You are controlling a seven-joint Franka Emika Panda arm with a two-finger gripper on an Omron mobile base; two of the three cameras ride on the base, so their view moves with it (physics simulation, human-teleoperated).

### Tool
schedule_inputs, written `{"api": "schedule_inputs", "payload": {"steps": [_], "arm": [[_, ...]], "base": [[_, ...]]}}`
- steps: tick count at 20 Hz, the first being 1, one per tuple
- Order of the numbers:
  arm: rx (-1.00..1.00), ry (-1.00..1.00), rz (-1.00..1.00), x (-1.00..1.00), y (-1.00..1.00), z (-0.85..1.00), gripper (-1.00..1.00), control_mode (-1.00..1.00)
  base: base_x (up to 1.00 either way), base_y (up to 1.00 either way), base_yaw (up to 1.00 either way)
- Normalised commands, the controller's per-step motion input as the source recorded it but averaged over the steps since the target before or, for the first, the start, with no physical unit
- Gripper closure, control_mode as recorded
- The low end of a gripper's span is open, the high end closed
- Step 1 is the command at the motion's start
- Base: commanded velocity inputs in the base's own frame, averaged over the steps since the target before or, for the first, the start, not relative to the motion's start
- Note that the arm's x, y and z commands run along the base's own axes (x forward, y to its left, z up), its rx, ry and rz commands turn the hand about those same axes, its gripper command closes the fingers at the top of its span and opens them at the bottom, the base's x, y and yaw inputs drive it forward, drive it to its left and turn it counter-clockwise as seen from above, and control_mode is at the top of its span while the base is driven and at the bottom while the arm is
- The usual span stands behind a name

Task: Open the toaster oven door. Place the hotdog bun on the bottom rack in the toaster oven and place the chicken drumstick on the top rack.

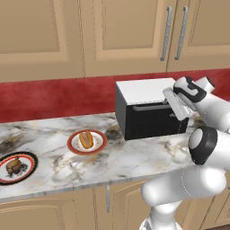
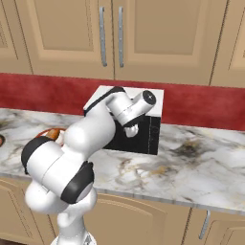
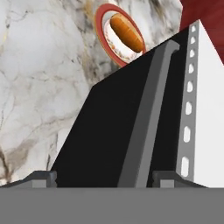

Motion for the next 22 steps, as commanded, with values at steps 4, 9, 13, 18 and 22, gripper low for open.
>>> {"api": "schedule_inputs", "payload": {"steps": [4, 9, 13, 18, 22], "arm": [[0.0, 0.1, -0.03, -0.05, 0.0, -0.85, -1.0, -1.0], [0.0, 0.15, -0.05, -0.12, 0.0, -0.94, -1.0, -1.0], [-0.05, 0.2, -0.15, -0.32, 0.16, -0.94, -1.0, -1.0], [-0.04, 0.16, -0.23, -0.35, 0.21, -0.94, -1.0, -1.0], [-0.05, 0.11, -0.28, -0.43, 0.21, -0.94, -1.0, -1.0]], "base": [[0.0, 0.0, 0.0], [0.0, 0.0, 0.0], [0.0, 0.0, 0.0], [0.0, 0.0, 0.0], [0.0, 0.0, 0.0]]}}
